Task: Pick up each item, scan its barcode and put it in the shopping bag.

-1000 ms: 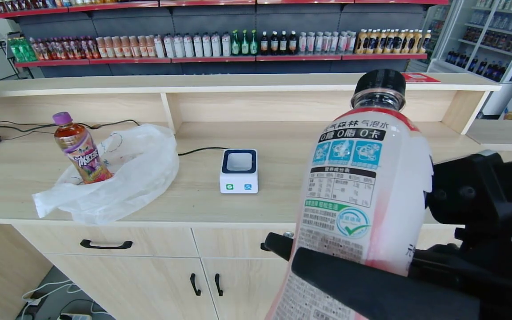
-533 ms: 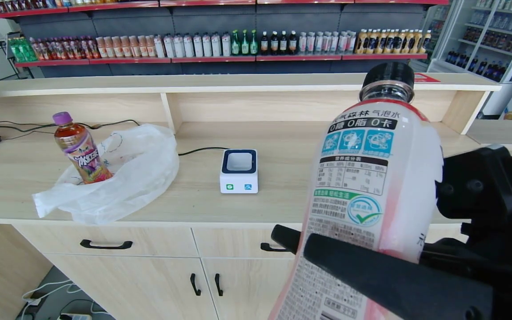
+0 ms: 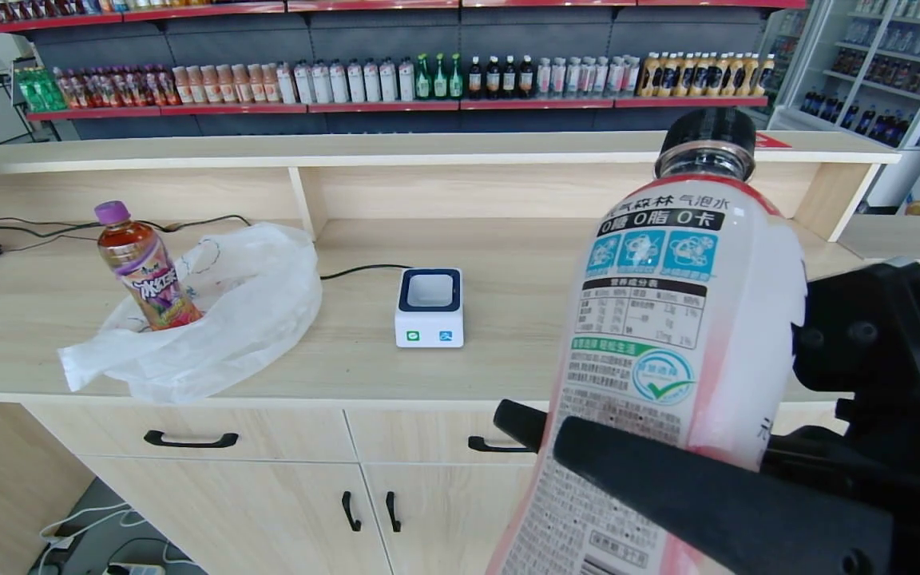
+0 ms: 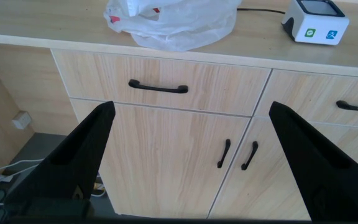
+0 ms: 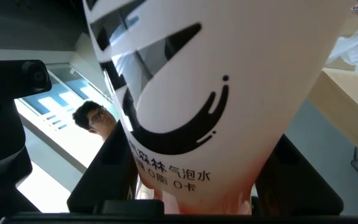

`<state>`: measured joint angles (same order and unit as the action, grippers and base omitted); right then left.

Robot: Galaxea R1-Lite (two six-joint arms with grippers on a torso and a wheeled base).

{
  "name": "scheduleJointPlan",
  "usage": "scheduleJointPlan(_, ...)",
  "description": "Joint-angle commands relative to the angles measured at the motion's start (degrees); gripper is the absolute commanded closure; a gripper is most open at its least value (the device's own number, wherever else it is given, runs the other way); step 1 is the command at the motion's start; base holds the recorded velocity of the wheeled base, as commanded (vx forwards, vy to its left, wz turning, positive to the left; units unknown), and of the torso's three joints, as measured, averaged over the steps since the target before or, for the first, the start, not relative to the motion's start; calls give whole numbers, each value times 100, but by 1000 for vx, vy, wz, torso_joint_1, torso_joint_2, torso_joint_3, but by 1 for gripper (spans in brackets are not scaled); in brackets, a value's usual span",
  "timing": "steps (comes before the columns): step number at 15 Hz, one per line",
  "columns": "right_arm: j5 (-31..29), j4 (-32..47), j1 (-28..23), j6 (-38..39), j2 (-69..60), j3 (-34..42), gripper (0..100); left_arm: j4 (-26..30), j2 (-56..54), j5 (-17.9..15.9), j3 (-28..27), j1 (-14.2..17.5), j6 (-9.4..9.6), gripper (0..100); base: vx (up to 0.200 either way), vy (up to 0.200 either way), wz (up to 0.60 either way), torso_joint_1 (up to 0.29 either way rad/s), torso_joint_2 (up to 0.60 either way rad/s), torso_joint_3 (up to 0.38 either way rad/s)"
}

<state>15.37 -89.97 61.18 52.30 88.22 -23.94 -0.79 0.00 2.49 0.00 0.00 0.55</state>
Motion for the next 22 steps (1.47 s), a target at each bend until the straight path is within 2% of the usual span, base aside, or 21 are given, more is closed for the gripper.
scheduleJointPlan(1,1,-3,-1,-35,-51,65,100,0,0,6,0,0,-2,0,0,0,0,0,0,0)
scheduleJointPlan(4,10,-3,-28,-115,-95,100,100,-9,0,-3,0,0,-2,0,0,0,0,0,0,0)
scheduleJointPlan(8,36,-3,-581,-624,-130,215,100,-9,0,6,0,0,-11,0,0,0,0,0,0,0)
scheduleJointPlan(10,10,5,-1091,-1556,-7,258,100,0,0,6,0,0,-11,0,0,0,0,0,0,0)
scheduleJointPlan(15,-26,805,-2717,-3991,125,-190,100,9,0,6,0,9,-20,0,0,0,0,0,0,0)
scheduleJointPlan(16,-69,867,-2796,-4166,134,-278,100,9,0,6,0,0,-20,0,0,0,0,0,0,0)
scheduleJointPlan(19,-790,1069,-2787,-4790,125,-357,100,9,0,6,0,0,-20,0,0,0,0,0,0,0)
scheduleJointPlan(21,-825,1087,-2787,-4825,125,-374,100,9,0,6,0,0,-20,0,0,0,0,0,0,0)
scheduleJointPlan(22,-1783,1333,-2779,-5652,72,-612,100,9,0,6,0,9,-20,0,0,0,0,0,0,0)
